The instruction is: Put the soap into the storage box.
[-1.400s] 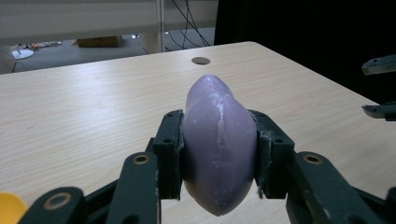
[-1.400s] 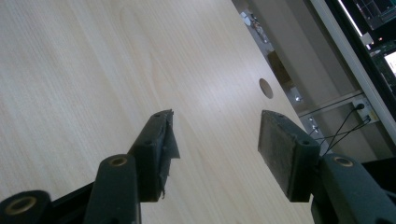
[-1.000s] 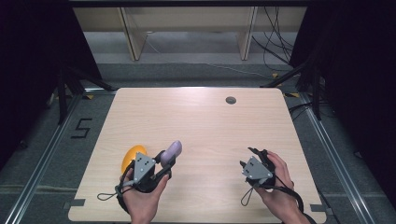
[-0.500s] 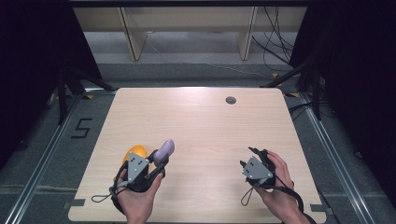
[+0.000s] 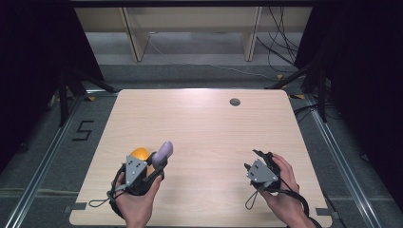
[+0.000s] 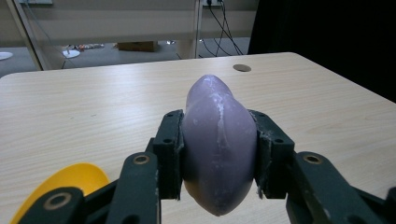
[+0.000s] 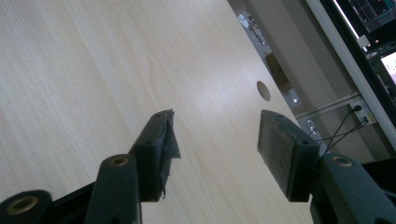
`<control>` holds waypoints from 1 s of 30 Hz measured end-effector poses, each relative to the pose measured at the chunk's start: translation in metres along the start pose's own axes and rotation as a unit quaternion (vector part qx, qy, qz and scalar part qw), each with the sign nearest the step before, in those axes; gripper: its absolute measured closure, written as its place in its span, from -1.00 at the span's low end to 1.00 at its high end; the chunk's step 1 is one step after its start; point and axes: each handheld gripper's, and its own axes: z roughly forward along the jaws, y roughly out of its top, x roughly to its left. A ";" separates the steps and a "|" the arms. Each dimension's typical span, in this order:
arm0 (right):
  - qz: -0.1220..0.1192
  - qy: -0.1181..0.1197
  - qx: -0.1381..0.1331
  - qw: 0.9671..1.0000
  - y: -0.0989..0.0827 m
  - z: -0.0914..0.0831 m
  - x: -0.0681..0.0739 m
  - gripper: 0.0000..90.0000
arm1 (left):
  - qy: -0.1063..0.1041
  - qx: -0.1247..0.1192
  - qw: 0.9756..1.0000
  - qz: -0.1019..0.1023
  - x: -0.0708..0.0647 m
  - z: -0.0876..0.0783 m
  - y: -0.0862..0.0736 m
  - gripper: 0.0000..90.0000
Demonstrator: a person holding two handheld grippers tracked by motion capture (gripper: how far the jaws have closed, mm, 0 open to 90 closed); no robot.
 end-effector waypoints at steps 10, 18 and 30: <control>-0.006 -0.002 -0.001 1.000 0.000 0.000 -0.001 0.03 | 0.018 -0.003 1.000 -0.001 0.008 -0.004 0.000 0.31; -0.006 -0.004 -0.001 1.000 0.000 -0.001 -0.001 0.03 | 0.033 -0.004 0.999 -0.006 0.017 -0.007 -0.001 0.31; -0.005 -0.003 -0.002 1.000 0.000 -0.001 -0.001 0.04 | 0.045 -0.007 0.999 -0.010 0.024 -0.010 -0.002 0.31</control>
